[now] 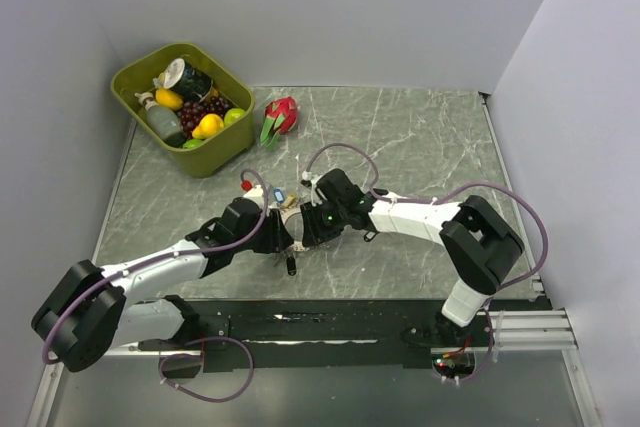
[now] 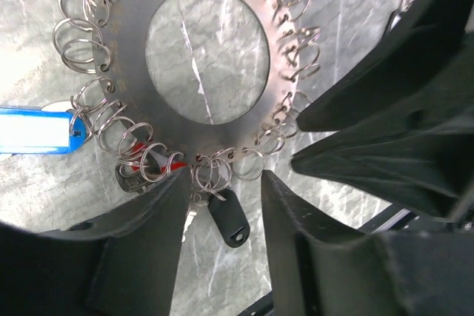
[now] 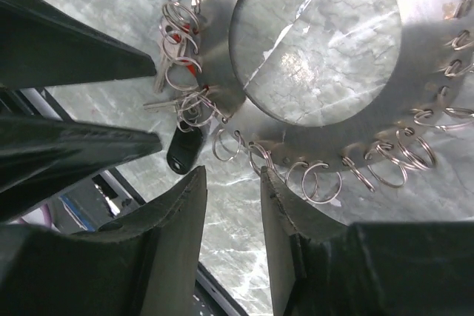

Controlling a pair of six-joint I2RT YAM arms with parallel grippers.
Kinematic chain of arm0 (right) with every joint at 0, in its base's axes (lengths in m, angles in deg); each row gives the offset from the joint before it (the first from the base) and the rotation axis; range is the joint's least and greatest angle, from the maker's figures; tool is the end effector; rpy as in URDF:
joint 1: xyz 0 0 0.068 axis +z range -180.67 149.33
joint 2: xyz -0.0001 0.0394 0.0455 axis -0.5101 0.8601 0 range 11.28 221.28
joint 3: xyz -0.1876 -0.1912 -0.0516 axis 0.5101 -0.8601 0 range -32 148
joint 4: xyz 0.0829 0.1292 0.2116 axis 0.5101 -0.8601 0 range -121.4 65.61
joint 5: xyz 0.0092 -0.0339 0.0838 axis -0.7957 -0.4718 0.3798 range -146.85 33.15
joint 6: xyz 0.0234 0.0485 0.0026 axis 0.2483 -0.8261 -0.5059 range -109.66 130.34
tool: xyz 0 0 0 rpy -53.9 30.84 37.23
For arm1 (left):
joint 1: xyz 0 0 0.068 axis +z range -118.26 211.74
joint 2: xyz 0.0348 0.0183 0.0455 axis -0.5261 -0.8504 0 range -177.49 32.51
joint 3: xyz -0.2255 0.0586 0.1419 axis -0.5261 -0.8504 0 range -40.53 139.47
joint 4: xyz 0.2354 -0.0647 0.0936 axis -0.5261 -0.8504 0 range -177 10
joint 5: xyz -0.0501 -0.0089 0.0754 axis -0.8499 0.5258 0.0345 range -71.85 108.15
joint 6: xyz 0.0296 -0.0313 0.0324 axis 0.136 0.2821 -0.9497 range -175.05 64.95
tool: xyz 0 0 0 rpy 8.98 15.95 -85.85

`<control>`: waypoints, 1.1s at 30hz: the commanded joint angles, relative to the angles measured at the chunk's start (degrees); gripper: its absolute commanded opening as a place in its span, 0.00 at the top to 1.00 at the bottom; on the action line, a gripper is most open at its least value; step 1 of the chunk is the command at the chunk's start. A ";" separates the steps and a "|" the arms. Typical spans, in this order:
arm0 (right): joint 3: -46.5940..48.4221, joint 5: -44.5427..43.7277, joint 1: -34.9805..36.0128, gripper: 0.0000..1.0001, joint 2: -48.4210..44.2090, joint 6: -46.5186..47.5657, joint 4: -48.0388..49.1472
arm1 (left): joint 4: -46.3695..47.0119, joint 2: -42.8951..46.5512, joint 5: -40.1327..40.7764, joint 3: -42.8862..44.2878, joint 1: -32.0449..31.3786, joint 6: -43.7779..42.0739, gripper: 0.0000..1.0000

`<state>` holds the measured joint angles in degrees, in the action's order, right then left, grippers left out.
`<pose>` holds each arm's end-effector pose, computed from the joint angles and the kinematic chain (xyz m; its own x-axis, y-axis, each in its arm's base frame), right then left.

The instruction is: Put the keys on the keyring

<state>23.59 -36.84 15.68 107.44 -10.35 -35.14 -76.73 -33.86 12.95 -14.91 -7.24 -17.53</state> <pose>0.2261 0.2549 0.1784 -0.7963 -0.3540 -0.4905 -0.5839 0.6615 0.4706 0.1735 -0.1446 0.1743 -0.7907 -0.1404 -0.5959 0.2532 0.8112 -0.5271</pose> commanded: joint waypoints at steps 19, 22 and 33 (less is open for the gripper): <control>-3.47 -0.41 -2.05 0.58 -6.16 -2.34 5.03 | 4.12 -8.42 -0.79 3.55 -0.83 -4.47 0.72; -3.47 -0.50 -2.05 0.58 -6.25 -2.34 4.94 | 4.38 -9.21 -0.52 3.46 -0.83 -5.17 0.75; -3.82 -1.81 -2.23 0.57 -7.04 -2.08 4.94 | 4.73 -10.36 -1.14 4.08 -0.83 -6.49 0.99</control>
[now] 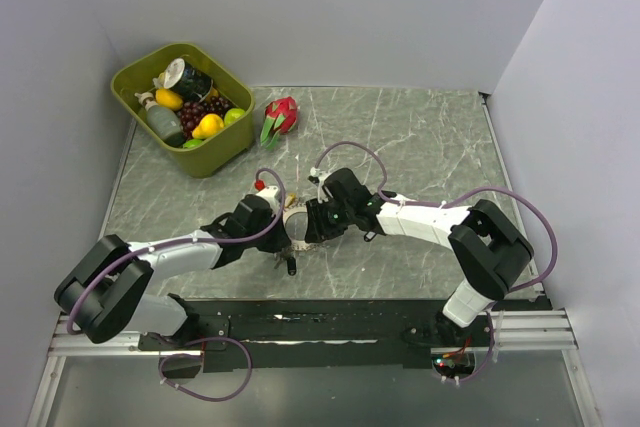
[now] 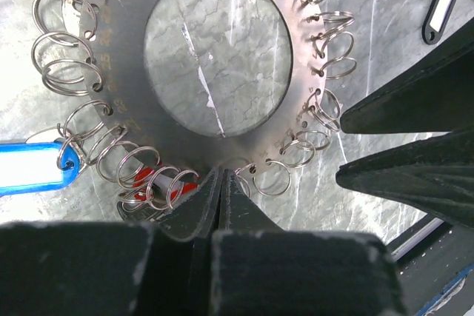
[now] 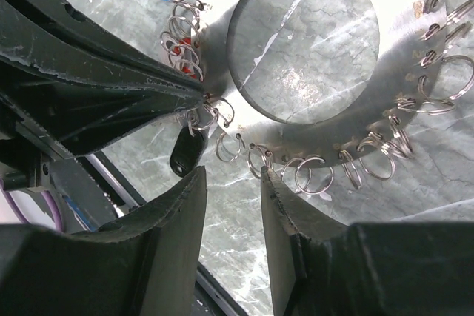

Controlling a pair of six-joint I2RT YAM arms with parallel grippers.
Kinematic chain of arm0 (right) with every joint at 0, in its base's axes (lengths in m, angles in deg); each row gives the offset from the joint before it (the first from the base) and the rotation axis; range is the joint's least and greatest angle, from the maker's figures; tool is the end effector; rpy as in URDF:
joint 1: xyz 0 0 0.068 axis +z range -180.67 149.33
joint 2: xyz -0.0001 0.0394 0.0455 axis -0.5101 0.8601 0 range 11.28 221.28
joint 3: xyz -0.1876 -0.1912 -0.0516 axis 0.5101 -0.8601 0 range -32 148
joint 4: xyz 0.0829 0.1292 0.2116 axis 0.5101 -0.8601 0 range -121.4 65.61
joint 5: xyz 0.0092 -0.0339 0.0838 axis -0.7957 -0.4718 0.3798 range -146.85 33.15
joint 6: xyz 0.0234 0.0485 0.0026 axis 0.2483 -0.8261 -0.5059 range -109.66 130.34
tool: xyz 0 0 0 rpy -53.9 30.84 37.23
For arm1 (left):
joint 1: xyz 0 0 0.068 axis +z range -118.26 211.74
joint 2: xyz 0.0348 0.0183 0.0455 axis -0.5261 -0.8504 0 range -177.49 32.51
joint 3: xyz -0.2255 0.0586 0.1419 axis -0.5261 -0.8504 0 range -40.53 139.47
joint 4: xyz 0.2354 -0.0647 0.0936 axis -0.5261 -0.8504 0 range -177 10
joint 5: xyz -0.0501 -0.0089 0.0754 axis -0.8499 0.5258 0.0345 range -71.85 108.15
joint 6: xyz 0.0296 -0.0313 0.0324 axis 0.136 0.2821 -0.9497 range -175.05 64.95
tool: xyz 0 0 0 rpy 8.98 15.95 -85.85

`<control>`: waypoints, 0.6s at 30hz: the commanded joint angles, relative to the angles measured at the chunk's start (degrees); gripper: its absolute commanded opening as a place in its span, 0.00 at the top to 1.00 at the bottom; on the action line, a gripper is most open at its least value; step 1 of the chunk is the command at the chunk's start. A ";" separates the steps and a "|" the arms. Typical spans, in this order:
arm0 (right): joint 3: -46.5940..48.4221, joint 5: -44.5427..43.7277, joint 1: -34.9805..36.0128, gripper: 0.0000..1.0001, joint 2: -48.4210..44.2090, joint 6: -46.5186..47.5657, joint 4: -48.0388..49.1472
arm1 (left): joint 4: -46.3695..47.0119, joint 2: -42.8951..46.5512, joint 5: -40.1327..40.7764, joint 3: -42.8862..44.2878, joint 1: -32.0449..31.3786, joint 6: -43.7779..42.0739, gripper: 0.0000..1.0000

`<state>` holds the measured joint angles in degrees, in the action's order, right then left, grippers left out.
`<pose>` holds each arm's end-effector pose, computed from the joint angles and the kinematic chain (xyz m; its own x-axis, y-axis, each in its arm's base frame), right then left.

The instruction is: Put the keys on the keyring

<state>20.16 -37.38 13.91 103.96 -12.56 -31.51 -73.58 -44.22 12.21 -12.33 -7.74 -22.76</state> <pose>0.2266 0.2402 0.1842 -0.8045 -0.2778 -0.5250 -0.5523 0.6752 0.4890 0.1889 -0.1604 0.1532 -0.8069 -0.0237 -0.5902 0.3083 0.8354 -0.4550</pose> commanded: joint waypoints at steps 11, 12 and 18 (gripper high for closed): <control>-2.85 1.36 -0.46 0.57 -6.64 1.80 5.79 | -1.93 4.74 -3.20 4.05 -0.33 -3.38 0.99; -3.20 1.80 -0.46 0.57 -6.99 2.32 6.23 | -1.93 5.53 -3.55 4.14 -0.33 -3.55 0.99; -4.00 2.60 -0.46 0.51 -8.75 4.35 6.85 | -1.58 7.03 -4.70 3.70 -0.33 -3.73 0.99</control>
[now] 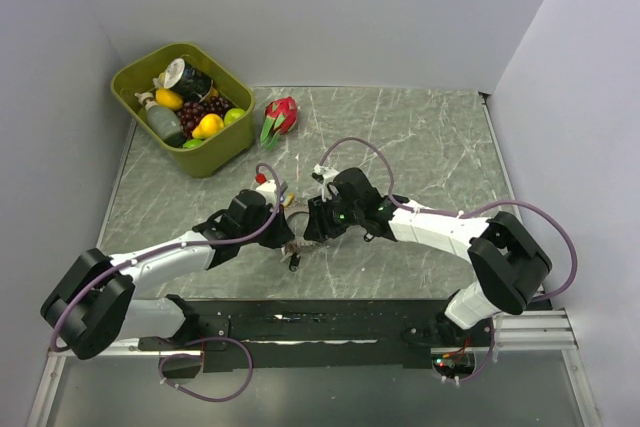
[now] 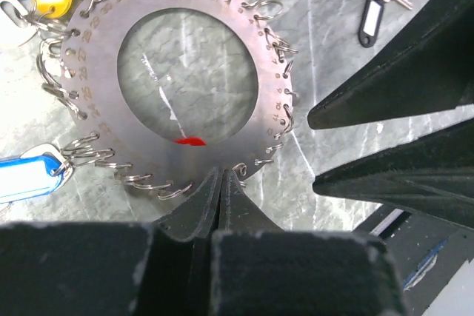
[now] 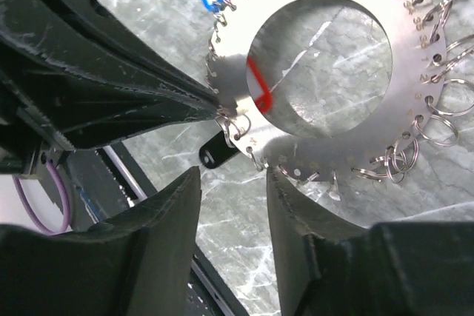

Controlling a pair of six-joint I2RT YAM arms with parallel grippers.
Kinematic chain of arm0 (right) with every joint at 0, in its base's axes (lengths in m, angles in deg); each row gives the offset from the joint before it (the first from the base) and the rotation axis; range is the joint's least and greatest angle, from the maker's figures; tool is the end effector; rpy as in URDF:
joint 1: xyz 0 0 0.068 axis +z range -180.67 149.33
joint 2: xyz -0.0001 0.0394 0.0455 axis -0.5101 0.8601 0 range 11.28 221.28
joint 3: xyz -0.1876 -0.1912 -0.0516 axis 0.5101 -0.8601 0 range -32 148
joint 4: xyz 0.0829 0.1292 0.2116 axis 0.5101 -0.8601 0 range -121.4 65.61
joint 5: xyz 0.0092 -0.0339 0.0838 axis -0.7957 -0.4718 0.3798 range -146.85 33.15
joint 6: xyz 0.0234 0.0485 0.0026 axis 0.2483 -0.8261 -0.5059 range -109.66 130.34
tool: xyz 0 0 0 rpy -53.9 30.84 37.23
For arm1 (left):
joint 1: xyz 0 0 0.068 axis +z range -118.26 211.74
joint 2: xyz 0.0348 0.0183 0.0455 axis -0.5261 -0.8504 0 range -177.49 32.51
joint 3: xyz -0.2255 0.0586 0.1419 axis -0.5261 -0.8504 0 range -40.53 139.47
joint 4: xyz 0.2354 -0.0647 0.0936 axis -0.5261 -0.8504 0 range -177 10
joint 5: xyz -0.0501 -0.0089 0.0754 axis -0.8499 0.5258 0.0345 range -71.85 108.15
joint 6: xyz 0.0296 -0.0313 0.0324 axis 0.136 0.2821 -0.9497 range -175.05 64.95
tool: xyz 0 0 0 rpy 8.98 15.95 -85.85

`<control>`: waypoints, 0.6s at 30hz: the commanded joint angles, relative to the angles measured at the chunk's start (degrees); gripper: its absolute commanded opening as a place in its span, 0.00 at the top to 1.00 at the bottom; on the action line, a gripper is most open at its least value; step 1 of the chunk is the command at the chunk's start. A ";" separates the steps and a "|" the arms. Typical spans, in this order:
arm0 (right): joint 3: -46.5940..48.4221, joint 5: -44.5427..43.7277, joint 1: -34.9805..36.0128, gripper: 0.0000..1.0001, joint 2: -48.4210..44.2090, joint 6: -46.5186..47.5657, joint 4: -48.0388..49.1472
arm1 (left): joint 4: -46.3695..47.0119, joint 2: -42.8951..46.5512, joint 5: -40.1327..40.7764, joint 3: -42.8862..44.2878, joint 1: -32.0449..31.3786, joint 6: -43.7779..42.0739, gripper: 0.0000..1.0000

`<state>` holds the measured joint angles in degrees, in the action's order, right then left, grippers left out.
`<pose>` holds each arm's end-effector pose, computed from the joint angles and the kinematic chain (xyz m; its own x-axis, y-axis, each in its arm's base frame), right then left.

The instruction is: Put the keys on the keyring

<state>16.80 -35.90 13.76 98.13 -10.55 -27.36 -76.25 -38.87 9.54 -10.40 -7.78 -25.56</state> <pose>0.2168 0.2306 0.2030 -0.7396 -0.2588 -0.6214 -0.6238 0.6104 0.4882 0.1865 -0.1607 0.1808 -0.7635 -0.0011 -0.6458 0.3963 0.7888 -0.4699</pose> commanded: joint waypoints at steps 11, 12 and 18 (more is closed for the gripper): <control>0.42 -1.70 -0.48 0.51 -1.33 1.55 3.23 | 4.24 -0.35 -7.13 -0.68 -0.37 -0.41 0.99; 0.95 -1.88 -0.39 0.51 -0.98 1.55 3.23 | 4.95 0.35 -7.48 -1.03 -0.37 -0.32 0.99; 3.06 -1.97 -0.57 0.51 1.39 1.37 1.73 | 3.38 4.48 -2.14 -1.57 -0.29 0.91 0.30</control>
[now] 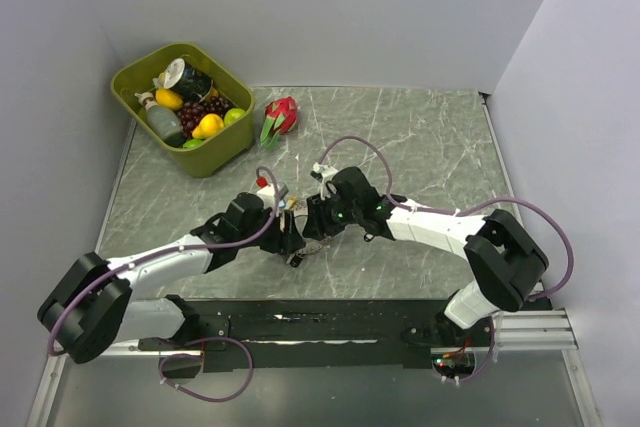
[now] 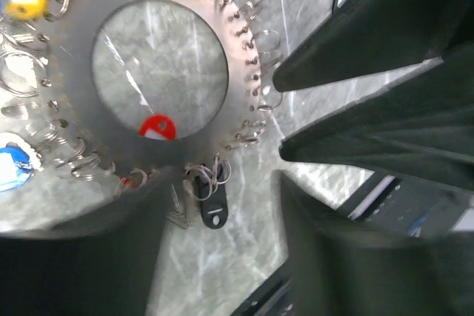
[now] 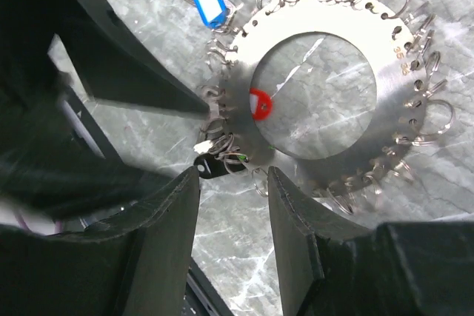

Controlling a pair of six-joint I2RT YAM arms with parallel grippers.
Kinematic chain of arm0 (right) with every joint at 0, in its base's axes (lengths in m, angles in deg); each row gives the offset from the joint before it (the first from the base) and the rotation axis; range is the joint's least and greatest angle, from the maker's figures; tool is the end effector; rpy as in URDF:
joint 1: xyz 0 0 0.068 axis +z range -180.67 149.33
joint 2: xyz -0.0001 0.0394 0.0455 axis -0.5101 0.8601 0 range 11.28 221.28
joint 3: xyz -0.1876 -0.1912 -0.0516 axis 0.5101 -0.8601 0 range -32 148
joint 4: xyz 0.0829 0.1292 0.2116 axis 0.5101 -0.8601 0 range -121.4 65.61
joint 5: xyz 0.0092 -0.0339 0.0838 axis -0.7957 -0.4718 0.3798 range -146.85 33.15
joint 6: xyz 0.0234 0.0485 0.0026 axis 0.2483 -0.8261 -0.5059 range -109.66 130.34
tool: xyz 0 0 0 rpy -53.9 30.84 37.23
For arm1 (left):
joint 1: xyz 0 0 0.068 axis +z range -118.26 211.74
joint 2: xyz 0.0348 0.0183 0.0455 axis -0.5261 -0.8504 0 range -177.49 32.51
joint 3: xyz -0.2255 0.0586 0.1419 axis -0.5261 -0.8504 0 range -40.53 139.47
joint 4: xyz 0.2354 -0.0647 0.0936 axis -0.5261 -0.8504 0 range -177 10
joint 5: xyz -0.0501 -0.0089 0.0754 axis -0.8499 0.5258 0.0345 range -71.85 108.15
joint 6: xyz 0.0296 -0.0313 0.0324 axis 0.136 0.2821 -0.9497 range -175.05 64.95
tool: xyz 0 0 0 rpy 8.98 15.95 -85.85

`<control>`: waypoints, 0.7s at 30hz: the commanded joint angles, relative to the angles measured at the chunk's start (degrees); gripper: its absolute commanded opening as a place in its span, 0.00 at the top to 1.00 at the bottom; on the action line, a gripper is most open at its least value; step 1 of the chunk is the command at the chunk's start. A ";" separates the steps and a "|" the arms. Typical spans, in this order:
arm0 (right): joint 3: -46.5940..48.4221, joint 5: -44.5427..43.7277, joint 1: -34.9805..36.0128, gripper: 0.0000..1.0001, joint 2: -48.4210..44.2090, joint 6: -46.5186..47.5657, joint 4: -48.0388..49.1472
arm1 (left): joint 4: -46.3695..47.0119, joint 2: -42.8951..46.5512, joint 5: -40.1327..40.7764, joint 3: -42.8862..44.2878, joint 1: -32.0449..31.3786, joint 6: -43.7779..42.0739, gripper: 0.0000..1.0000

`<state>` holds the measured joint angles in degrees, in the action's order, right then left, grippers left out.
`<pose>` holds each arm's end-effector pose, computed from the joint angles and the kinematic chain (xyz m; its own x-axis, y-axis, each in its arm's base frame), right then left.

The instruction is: Put the keys on the keyring

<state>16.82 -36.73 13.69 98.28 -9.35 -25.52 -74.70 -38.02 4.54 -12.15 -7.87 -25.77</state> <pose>0.2193 0.2319 0.2048 -0.7116 -0.2535 -0.6552 -0.6448 0.6061 0.4658 0.1802 -0.1600 0.1773 -0.7769 0.0259 -0.6291 0.4411 0.7354 -0.5145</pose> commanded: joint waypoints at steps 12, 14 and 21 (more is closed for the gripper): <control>6.64 -2.10 -0.59 0.51 4.22 0.96 -3.09 | -0.73 5.83 7.73 -0.60 2.96 4.65 0.15; 7.43 -2.01 -0.68 0.51 4.75 0.96 -3.53 | 0.84 6.18 3.79 -1.48 6.20 5.79 0.16; 9.54 0.79 -0.68 0.51 8.53 2.10 -3.71 | 4.18 8.12 -5.10 -5.96 13.16 7.63 0.27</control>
<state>23.29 -37.47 13.47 105.15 -8.65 -29.30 -73.93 -31.94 5.92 -16.48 3.91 -19.81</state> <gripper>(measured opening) 0.492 0.755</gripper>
